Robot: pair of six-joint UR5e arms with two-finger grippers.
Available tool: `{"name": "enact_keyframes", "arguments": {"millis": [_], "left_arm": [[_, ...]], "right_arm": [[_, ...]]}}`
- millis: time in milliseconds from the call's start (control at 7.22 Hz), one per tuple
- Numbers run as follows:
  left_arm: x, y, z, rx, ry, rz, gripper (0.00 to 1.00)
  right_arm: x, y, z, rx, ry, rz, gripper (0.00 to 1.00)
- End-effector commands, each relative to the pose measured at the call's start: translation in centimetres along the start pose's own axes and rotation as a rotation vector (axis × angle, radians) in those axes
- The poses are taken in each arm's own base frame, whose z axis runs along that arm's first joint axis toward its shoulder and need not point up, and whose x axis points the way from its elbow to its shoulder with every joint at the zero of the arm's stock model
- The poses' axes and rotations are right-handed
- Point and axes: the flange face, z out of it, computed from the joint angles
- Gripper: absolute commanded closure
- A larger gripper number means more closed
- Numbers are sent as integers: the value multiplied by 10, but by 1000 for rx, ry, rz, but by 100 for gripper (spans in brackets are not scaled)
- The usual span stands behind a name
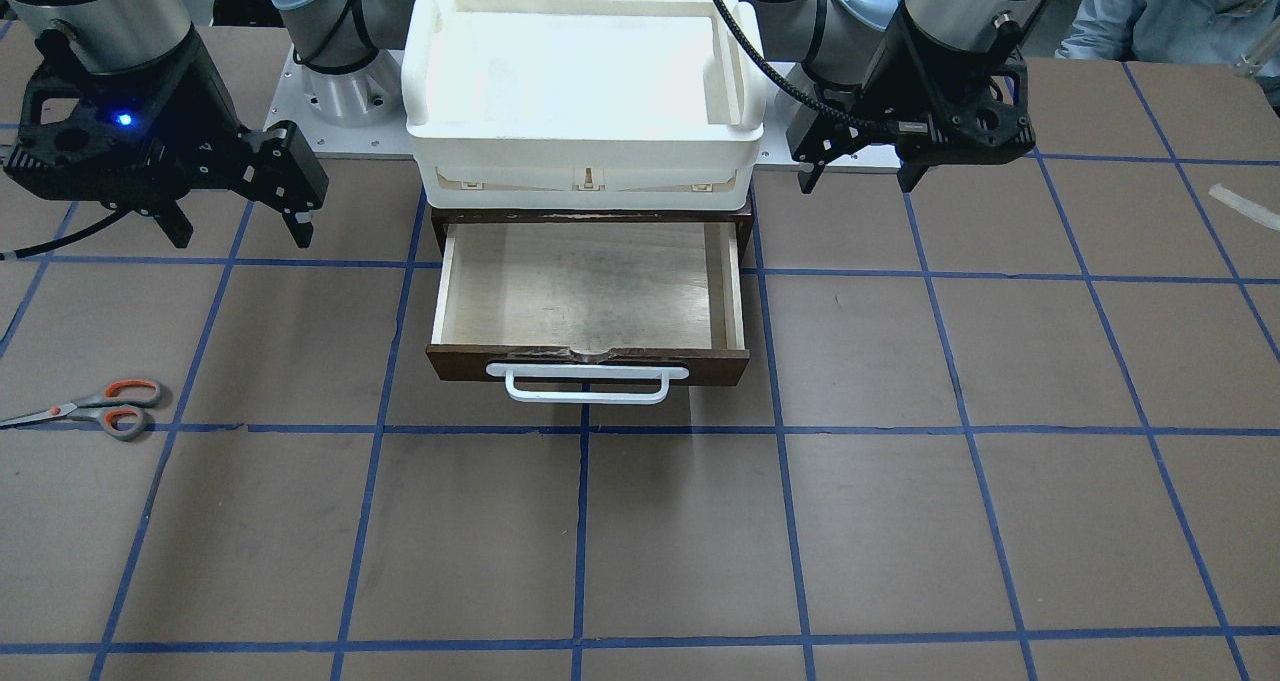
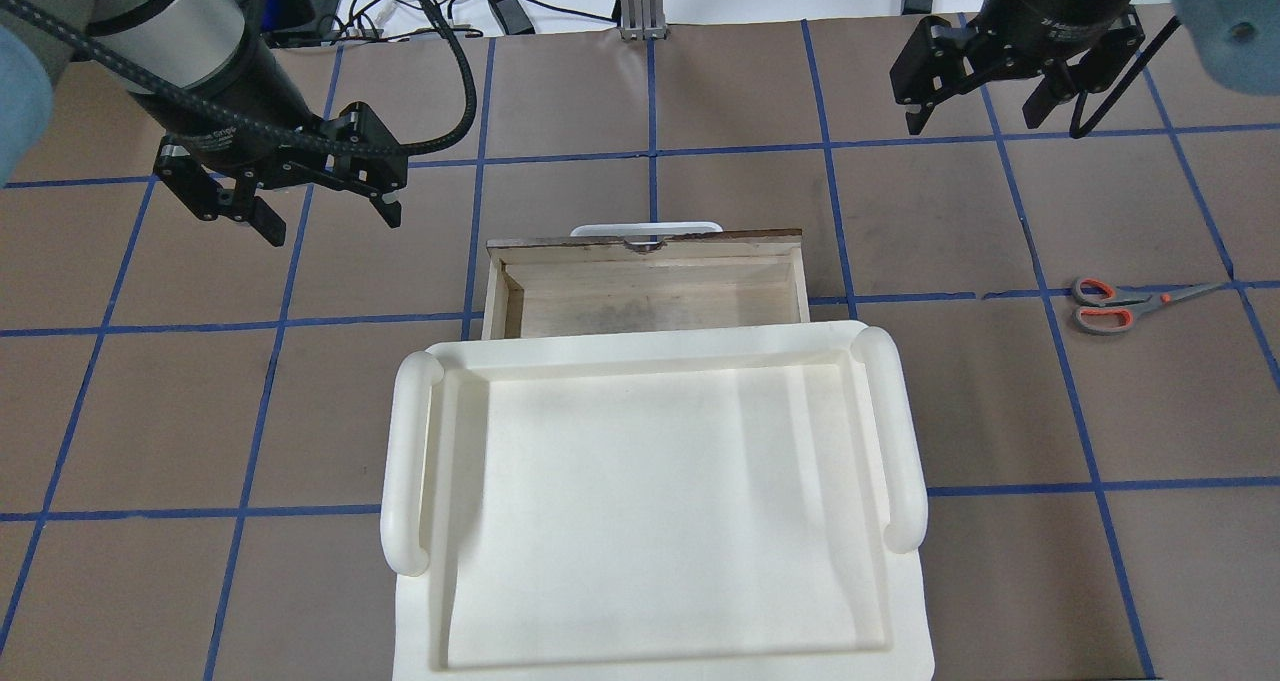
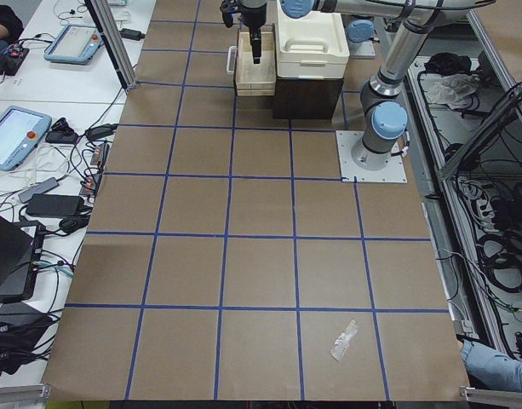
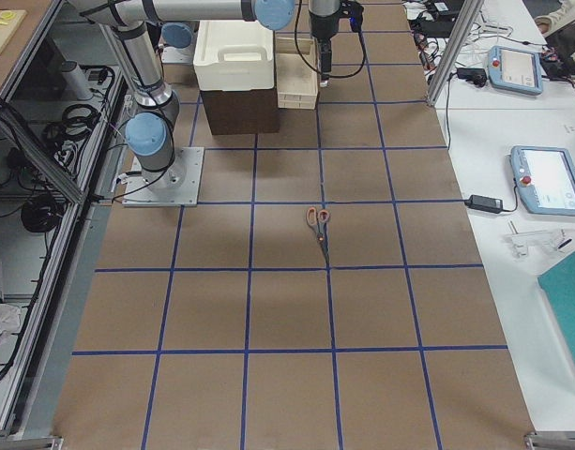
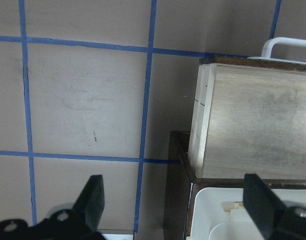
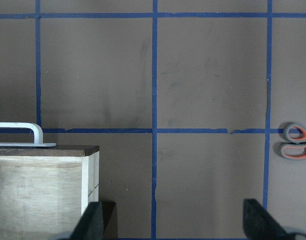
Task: Put scissors in drawer and close it
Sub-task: 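Move the right gripper outward and down toward the grey-orange scissors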
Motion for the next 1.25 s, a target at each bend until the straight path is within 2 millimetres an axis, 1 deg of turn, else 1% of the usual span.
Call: {"name": "enact_keyframes", "arguments": {"millis": [0, 139, 277, 416, 554, 831, 970, 1108], "left_arm": [[0, 4, -8, 25, 0, 1, 0], [0, -3, 9, -16, -2, 1, 0], [-1, 5, 15, -24, -1, 0, 0], [-3, 5, 14, -17, 0, 0, 0], [-3, 5, 13, -16, 0, 1, 0], [-3, -4, 8, -3, -1, -17, 0], [-4, -8, 1, 11, -1, -19, 0], [-4, -8, 0, 11, -1, -19, 0]], "right_arm": [[0, 0, -1, 3, 1, 7, 0], [2, -1, 0, 2, 6, 9, 0], [5, -2, 1, -1, 18, 17, 0], [6, -8, 12, -20, 27, 21, 0], [12, -13, 14, -5, 67, 46, 0], [15, -19, 23, -13, 63, 73, 0], [38, -25, 23, 3, 70, 170, 0], [83, -29, 25, 5, 75, 379, 0]]}}
